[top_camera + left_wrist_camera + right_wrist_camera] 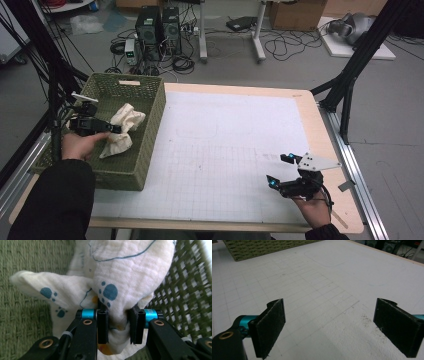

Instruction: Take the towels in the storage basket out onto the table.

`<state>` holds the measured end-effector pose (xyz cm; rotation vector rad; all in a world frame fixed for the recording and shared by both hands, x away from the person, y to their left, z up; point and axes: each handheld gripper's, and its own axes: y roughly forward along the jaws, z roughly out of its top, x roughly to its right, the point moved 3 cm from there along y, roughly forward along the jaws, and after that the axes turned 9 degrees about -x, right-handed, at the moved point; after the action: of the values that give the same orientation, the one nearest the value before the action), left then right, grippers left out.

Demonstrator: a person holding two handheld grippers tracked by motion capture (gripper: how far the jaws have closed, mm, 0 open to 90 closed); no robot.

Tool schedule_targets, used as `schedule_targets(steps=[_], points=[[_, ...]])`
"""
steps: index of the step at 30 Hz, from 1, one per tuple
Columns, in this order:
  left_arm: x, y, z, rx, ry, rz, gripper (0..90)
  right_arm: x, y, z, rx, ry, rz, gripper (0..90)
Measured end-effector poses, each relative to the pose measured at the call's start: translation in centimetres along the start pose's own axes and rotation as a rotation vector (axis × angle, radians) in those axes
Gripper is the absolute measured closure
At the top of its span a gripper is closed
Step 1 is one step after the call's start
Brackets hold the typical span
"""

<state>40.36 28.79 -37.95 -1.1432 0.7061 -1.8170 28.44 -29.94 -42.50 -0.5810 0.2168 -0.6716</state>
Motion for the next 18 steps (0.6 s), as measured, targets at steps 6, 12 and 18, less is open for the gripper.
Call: schedule_targets(steps=[6, 12, 18], points=[[0.2, -0.6, 0.2, 0.120, -0.070, -0.126, 73.2, 0.0, 0.0, 0.0, 0.002, -0.003, -0.002, 9.8], [0.6, -0.9, 0.4, 0.184, -0.105, -0.211, 73.2, 0.1, -0.2, 0.1, 0.011, 0.009, -0.003, 9.8], [1.0, -1.3, 0.5, 0.266, -0.129, -0.301, 73.2, 0.1, -0.2, 0.1, 0.008, 0.010, 0.000, 9.8]])
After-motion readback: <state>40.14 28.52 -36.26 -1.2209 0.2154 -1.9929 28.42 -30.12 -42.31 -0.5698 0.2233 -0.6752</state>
